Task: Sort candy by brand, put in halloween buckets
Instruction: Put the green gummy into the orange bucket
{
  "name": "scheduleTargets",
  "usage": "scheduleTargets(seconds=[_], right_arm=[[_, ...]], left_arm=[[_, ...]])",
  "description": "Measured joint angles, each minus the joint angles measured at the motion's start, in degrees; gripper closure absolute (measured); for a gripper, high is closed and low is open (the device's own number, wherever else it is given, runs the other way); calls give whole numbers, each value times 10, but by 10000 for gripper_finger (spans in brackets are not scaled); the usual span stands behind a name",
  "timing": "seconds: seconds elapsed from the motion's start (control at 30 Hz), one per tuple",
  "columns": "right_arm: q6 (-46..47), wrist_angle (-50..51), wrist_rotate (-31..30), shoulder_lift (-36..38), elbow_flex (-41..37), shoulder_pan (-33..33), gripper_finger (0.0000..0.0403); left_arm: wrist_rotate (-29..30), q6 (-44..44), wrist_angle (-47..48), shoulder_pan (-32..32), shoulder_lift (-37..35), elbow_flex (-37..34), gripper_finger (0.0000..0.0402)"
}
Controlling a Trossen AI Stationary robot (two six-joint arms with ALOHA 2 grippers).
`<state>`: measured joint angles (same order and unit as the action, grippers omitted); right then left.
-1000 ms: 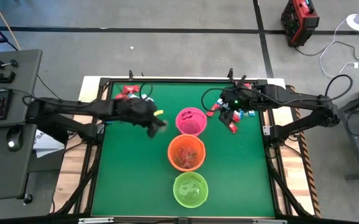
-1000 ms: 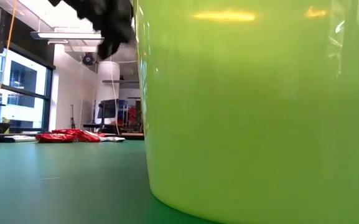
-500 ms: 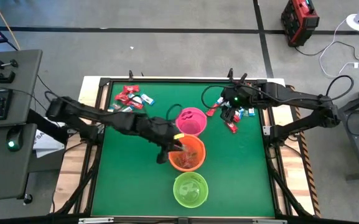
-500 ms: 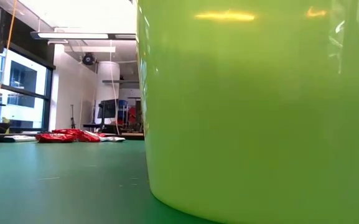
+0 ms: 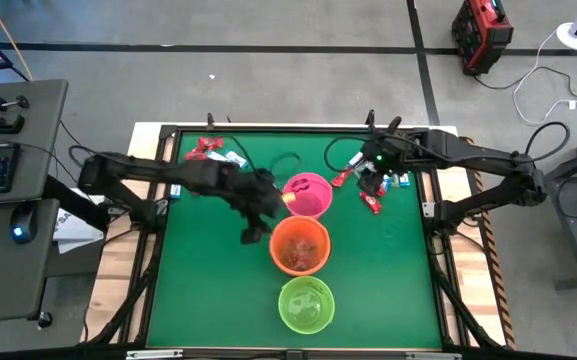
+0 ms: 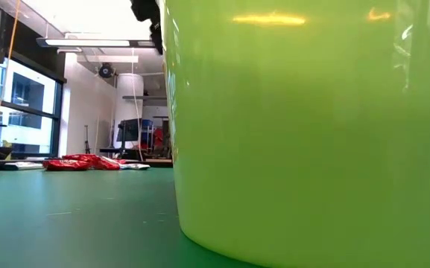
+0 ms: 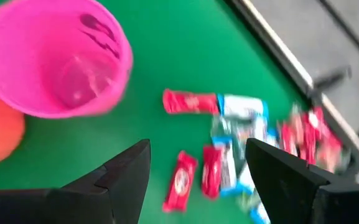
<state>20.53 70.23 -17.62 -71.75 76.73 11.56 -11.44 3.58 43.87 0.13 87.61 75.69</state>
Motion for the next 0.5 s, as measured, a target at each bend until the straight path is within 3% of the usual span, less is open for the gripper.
scheduleTargets(seconds=[0.13, 0.3, 0.5], right_arm=[[109, 20, 1, 12, -37, 22, 146], [239, -21, 44, 52, -163, 39, 146], [397, -122, 68, 68, -281, 96, 146]], left_arm=[[1, 26, -71, 64, -86, -112, 195], [1, 119, -190, 128, -185, -261, 195], [2, 144, -248, 144, -240, -339, 195]])
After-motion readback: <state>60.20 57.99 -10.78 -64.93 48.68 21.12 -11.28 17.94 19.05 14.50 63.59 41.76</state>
